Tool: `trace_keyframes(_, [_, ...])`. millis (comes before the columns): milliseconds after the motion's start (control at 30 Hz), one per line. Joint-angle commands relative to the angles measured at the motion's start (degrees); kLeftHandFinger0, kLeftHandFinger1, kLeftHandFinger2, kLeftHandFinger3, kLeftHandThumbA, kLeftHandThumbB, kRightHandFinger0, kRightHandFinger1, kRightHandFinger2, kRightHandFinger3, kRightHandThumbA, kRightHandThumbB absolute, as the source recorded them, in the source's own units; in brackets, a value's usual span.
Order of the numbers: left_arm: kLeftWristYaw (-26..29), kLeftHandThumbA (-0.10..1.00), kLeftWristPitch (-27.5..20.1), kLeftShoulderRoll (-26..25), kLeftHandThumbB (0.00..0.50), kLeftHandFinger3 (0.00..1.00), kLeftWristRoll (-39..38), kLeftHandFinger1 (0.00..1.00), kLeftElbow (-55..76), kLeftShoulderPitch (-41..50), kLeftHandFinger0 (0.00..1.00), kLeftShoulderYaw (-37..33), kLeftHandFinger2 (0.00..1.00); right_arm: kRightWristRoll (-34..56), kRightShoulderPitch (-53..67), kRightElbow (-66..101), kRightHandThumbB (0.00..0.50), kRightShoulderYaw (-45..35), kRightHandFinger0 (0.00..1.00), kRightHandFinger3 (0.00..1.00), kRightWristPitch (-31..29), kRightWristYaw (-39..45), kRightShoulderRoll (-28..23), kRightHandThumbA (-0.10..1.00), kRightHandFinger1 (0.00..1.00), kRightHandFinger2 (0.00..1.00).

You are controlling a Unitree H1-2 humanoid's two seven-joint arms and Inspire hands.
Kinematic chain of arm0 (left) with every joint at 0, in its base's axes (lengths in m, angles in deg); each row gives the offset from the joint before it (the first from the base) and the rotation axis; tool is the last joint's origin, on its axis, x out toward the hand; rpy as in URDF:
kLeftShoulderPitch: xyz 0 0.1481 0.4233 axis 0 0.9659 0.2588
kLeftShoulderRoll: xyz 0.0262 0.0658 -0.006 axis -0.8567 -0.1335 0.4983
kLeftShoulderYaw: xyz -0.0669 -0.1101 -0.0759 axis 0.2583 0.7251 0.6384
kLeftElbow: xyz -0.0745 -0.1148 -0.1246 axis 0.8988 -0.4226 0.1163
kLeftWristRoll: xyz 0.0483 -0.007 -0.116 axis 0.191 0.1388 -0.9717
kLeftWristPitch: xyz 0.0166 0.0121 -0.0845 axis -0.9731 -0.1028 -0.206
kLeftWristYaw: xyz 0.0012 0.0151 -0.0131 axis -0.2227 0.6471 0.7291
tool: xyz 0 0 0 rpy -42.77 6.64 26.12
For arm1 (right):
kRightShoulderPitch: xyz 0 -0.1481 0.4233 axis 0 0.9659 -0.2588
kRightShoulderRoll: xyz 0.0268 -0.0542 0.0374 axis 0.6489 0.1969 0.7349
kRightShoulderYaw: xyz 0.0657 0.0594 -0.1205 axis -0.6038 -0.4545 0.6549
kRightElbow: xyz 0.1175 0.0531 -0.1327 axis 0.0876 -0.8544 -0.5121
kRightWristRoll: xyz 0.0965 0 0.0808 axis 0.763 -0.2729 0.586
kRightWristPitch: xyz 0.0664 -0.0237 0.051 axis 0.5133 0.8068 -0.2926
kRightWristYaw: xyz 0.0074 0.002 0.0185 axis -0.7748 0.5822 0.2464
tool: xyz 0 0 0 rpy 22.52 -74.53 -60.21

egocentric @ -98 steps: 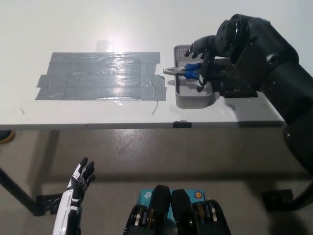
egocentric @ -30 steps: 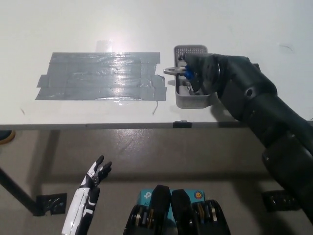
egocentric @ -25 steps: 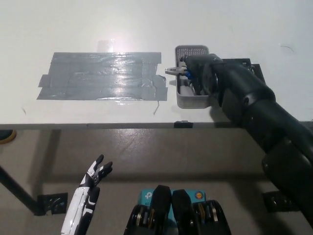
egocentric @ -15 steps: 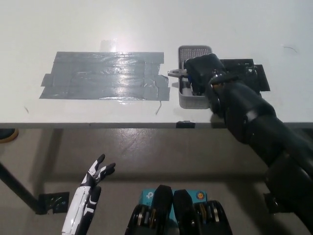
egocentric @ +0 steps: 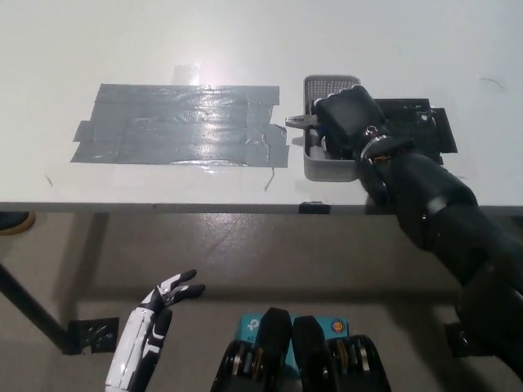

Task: The robot picks the blue plier placed on top of the container and places it on the grey area of the table

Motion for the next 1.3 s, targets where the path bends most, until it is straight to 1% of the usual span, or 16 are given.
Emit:
trace_keyframes(0, [-0.65,1.00,-1.00,-0.63,0.094,0.80,0.69,0.71,0.78,-0.19,0.88,-0.27,0.69,-2.77,-6.70,-0.17,0.215,-0.16,0.00,0.46,0.28,-4.76,-4.51,-0.10,0.36,0.77])
trace_keyframes(33, [-0.70,1.00,-1.00,-0.68,0.094,0.80,0.72,0.71,0.91,-0.14,0.87,-0.32,0.69,-3.08,-7.98,-0.31,0.270,0.04,0.07,0.56,-0.12,-4.13,-4.64,-0.09,0.40,0.75])
trace_keyframes(67, [-0.67,1.00,-0.74,-0.71,0.098,0.81,0.73,0.71,1.05,-0.10,0.88,-0.24,0.70,-3.21,-8.54,-0.20,0.282,-0.20,0.01,0.53,-0.38,-5.69,-4.66,-0.10,0.30,0.58])
trace_keyframes(133, [-0.48,1.00,-1.08,-0.68,0.088,0.82,0.83,0.71,0.80,-0.21,0.89,-0.15,0.71,-3.34,-10.14,0.07,0.305,-0.59,0.00,0.55,-1.36,-6.04,-4.91,-0.10,0.19,0.47])
trace_keyframes(233, [-0.23,1.00,-1.31,-0.56,0.089,0.84,1.12,0.74,0.62,-0.24,0.91,-0.10,0.74,-3.63,-12.09,0.77,0.325,-0.95,0.00,0.43,-2.79,-7.33,-5.29,-0.10,0.07,0.42])
trace_keyframes(300, [-0.03,1.00,-2.26,-0.36,0.066,0.90,0.82,0.81,0.42,-0.07,0.91,-0.06,0.81,-3.88,-13.09,1.65,0.321,-1.36,0.00,0.26,-3.39,-8.62,-5.44,-0.10,0.01,0.40])
trace_keyframes(367, [0.43,1.00,-2.80,-0.24,0.042,1.00,1.61,0.93,0.69,0.12,0.95,0.01,0.92,-3.96,-14.25,2.23,0.309,-1.60,0.00,0.27,-3.81,-8.29,-5.48,-0.10,0.02,0.42])
trace_keyframes(467, [0.26,1.00,-2.27,-0.06,0.078,1.00,0.81,1.00,1.06,0.28,1.00,0.15,1.00,-4.95,-14.91,2.71,0.356,-1.20,0.00,0.37,-4.11,-10.61,-5.47,-0.10,0.00,0.32])
trace_keyframes(633, [0.24,1.00,-1.92,-0.09,0.091,1.00,0.52,1.00,1.25,0.10,1.00,0.38,1.00,-5.00,-16.09,2.52,0.307,-1.69,0.00,0.33,-4.76,-11.07,-3.63,-0.10,0.02,0.40])
trace_keyframes(833, [0.20,1.00,-1.66,-0.14,0.107,1.00,1.00,1.00,1.64,0.78,1.00,0.29,1.00,-5.52,-14.95,1.98,0.320,-1.99,0.00,0.46,-3.29,-10.88,1.84,-0.10,0.02,0.46])
trace_keyframes(1000, [0.08,1.00,-1.81,-0.14,0.116,1.00,0.44,1.00,1.57,0.62,1.00,0.35,1.00,-6.03,-14.84,0.13,0.379,-1.48,0.00,0.46,-3.49,-11.13,6.72,-0.10,0.00,0.22])
trace_keyframes(1033, [0.16,1.00,-2.33,0.01,0.118,1.00,0.32,1.00,1.14,0.68,1.00,0.26,1.00,-5.31,-14.67,0.31,0.435,-2.16,0.00,0.48,-3.65,-10.84,7.93,-0.06,0.00,0.17])
trace_keyframes(1067, [0.19,1.00,-2.36,0.04,0.130,1.00,0.44,1.00,1.06,0.79,1.00,0.20,1.00,-5.02,-14.58,0.29,0.417,-2.43,0.00,0.47,-3.75,-10.43,8.32,-0.09,0.00,0.17])
trace_keyframes(1133, [0.32,1.00,-2.21,0.18,0.154,1.00,0.81,1.00,0.91,0.94,1.00,0.11,1.00,-4.70,-14.56,0.08,0.356,-2.67,0.00,0.42,-3.83,-9.55,10.04,-0.10,0.00,0.27])
trace_keyframes(1167, [0.31,1.00,-2.51,0.43,0.167,1.00,0.55,1.00,0.46,1.05,1.00,-0.06,1.00,-5.34,-14.49,0.01,0.395,-2.07,0.00,0.47,-2.95,-9.13,11.06,-0.10,0.00,0.32])
trace_keyframes(1267, [0.33,1.00,-2.51,0.83,0.188,1.00,0.41,1.00,0.55,1.26,1.00,-0.22,1.00,-5.85,-14.78,-1.05,0.355,-1.41,0.00,0.47,-2.57,-8.53,13.15,-0.10,0.00,0.34])
